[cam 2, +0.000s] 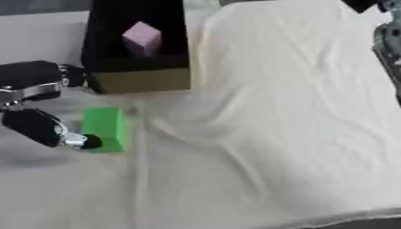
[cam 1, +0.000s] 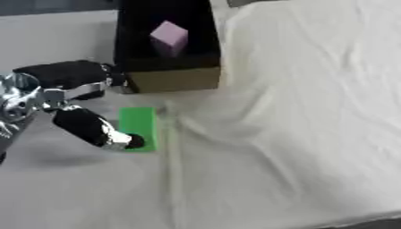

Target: Pick up objects on the table and place them in the box.

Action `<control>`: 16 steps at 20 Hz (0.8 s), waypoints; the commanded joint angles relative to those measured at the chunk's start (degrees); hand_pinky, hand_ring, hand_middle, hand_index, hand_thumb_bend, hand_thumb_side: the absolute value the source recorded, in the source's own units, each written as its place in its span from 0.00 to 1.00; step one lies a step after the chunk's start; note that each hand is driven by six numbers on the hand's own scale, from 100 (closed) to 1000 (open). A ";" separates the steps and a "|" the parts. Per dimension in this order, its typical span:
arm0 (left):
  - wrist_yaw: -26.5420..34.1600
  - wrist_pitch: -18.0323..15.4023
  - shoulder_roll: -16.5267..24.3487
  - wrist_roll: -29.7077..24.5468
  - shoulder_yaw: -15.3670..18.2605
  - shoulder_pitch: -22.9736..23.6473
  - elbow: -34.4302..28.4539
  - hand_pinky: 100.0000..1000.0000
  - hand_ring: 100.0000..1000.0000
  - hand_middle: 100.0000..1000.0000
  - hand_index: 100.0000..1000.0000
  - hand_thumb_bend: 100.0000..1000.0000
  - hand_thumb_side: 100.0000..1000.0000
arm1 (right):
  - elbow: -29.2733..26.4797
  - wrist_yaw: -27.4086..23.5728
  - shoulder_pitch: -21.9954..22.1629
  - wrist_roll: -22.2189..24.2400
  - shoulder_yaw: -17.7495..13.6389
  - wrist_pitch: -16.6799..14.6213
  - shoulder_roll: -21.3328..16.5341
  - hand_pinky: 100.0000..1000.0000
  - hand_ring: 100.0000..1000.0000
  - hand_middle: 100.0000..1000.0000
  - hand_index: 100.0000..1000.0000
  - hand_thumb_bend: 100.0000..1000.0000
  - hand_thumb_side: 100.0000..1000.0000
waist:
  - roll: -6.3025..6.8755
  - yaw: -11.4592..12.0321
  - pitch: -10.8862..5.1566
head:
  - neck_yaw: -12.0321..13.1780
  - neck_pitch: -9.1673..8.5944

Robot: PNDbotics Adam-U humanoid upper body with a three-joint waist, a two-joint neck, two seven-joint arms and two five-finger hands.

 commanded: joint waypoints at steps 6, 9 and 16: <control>-0.87 -2.58 -0.02 -0.21 0.62 -0.72 2.85 0.84 0.90 0.86 0.89 0.61 0.58 | -0.85 -0.52 -0.20 -0.05 -0.86 0.36 -0.72 0.83 0.78 0.70 0.86 0.01 0.97 | -0.17 -0.28 -1.01 | 0.20 -0.47; -1.94 -3.47 -0.31 0.25 0.70 -0.80 4.02 0.84 0.90 0.86 0.89 0.62 0.58 | -0.85 -0.64 -0.14 -0.05 -0.83 0.41 -0.63 0.83 0.78 0.70 0.86 0.01 0.97 | -0.15 -0.41 -0.93 | 0.04 -0.48; -4.19 -5.93 -1.64 1.80 0.45 -1.01 7.56 0.83 0.89 0.85 0.89 0.63 0.57 | -0.85 -0.82 -0.13 0.09 -0.69 0.45 -0.35 0.83 0.77 0.70 0.86 0.01 0.97 | -0.13 -0.85 -0.66 | -0.14 -0.54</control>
